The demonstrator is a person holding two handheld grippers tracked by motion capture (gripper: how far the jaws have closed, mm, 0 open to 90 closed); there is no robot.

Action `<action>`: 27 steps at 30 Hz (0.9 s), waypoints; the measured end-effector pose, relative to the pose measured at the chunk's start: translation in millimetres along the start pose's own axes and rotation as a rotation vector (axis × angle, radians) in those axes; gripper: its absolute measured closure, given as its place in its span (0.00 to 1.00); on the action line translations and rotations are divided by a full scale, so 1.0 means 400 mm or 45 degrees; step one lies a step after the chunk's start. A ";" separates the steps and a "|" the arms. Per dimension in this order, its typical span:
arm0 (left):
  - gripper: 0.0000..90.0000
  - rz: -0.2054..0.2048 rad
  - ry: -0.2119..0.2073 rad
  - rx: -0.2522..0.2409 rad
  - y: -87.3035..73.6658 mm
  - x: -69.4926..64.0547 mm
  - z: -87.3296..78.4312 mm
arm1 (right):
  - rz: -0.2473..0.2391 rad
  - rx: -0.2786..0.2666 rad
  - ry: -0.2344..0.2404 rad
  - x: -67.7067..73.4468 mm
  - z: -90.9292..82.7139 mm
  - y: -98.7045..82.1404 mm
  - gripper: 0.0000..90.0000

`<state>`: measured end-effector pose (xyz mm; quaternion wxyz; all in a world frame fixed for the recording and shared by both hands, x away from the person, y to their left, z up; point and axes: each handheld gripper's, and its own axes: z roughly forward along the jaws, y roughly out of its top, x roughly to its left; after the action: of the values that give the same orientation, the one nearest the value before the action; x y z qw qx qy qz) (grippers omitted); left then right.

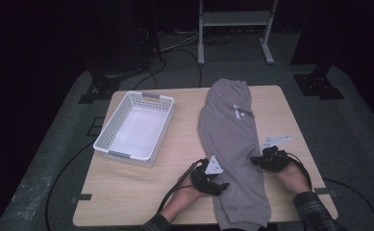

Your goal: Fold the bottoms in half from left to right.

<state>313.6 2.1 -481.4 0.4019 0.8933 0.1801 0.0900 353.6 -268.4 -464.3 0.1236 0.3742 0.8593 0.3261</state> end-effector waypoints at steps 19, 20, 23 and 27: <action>0.39 -0.010 -0.039 -0.010 -0.002 0.005 -0.047 | -0.058 -0.108 0.014 0.064 -0.095 -0.056 0.62; 0.39 -0.004 -0.037 -0.012 -0.002 0.005 -0.052 | -0.081 -0.108 0.043 0.077 -0.099 -0.060 0.61; 0.39 0.009 -0.033 -0.030 -0.005 0.002 -0.061 | -0.117 -0.113 0.070 0.103 -0.102 -0.068 0.56; 0.39 0.026 -0.051 -0.022 -0.005 -0.003 -0.042 | -0.175 -0.080 0.100 0.136 -0.087 -0.078 0.53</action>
<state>306.9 14.3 -471.9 0.4120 0.8933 0.1621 0.0779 282.5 -261.1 -456.6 0.1237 0.2971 0.8765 0.3581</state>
